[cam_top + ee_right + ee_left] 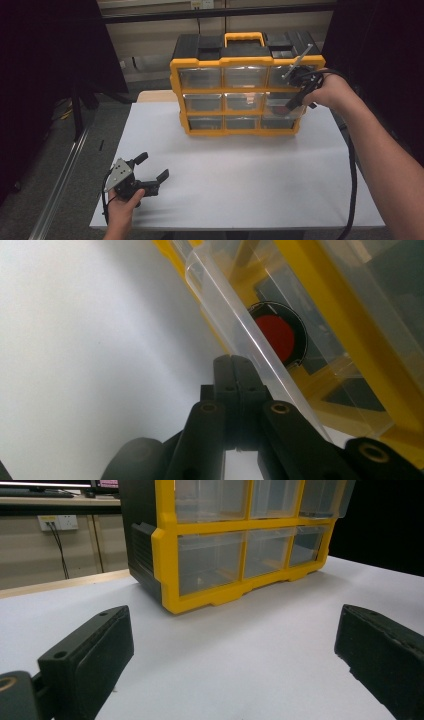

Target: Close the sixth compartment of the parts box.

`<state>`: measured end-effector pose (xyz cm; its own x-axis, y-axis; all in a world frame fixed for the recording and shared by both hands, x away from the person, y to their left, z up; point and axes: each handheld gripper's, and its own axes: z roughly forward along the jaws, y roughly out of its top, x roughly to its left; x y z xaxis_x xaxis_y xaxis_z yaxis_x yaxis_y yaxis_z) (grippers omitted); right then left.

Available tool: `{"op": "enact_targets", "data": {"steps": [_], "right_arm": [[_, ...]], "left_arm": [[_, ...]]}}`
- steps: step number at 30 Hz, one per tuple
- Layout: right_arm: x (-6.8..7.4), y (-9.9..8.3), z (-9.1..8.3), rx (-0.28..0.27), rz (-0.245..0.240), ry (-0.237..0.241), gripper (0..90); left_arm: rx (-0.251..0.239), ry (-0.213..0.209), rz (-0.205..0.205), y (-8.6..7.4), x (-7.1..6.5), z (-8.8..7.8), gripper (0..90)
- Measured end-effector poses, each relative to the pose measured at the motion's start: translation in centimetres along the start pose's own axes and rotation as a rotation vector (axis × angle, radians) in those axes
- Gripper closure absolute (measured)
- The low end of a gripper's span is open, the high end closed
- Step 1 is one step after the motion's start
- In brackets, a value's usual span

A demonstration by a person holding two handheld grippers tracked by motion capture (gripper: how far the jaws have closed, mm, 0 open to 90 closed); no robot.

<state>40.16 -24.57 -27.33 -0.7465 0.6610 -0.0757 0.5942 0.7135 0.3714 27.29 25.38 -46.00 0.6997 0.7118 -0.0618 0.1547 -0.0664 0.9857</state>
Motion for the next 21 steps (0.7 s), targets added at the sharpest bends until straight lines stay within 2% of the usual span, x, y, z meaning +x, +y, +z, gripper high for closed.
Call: {"op": "enact_targets", "data": {"steps": [1, 5, 7, 8, 15, 17, 18, 20, 21], "right_arm": [[0.01, 0.02, 0.02, 0.002, -0.001, -0.001, 90.0], [-0.08, 0.05, 0.04, -0.001, -0.005, -0.007, 90.0], [-0.05, 0.1, 0.06, 0.0, -0.001, -0.011, 90.0], [-0.07, 0.11, 0.07, 0.0, -0.002, -0.011, 90.0], [-0.16, 0.08, 0.05, -0.002, 0.0, -0.012, 90.0], [-0.16, 0.08, 0.05, -0.004, 0.004, -0.013, 90.0], [-0.18, 0.07, 0.08, -0.004, 0.001, -0.014, 90.0], [-0.19, 0.1, 0.1, -0.003, -0.003, -0.018, 90.0], [-0.18, 0.13, 0.13, -0.006, -0.002, -0.02, 90.0]], "left_arm": [[0.01, 0.0, 0.014, 0.01, 0.09, -0.06, 2.6], [0.001, 0.001, 0.001, 0.0, 0.01, -0.01, 2.6], [0.01, 0.001, 0.013, 0.01, 0.1, -0.07, 2.6], [-0.003, 0.002, -0.005, -0.01, -0.02, 0.02, 2.6], [0.0, 0.008, -0.001, 0.01, -0.02, -0.02, 2.6], [0.011, 0.01, 0.02, 0.04, 0.11, -0.13, 2.7], [-0.006, 0.012, -0.005, 0.01, -0.07, 0.01, 2.6], [-0.003, 0.009, -0.005, 0.01, -0.06, 0.01, 2.6], [0.006, 0.011, 0.012, 0.03, 0.06, -0.08, 2.6]]}}
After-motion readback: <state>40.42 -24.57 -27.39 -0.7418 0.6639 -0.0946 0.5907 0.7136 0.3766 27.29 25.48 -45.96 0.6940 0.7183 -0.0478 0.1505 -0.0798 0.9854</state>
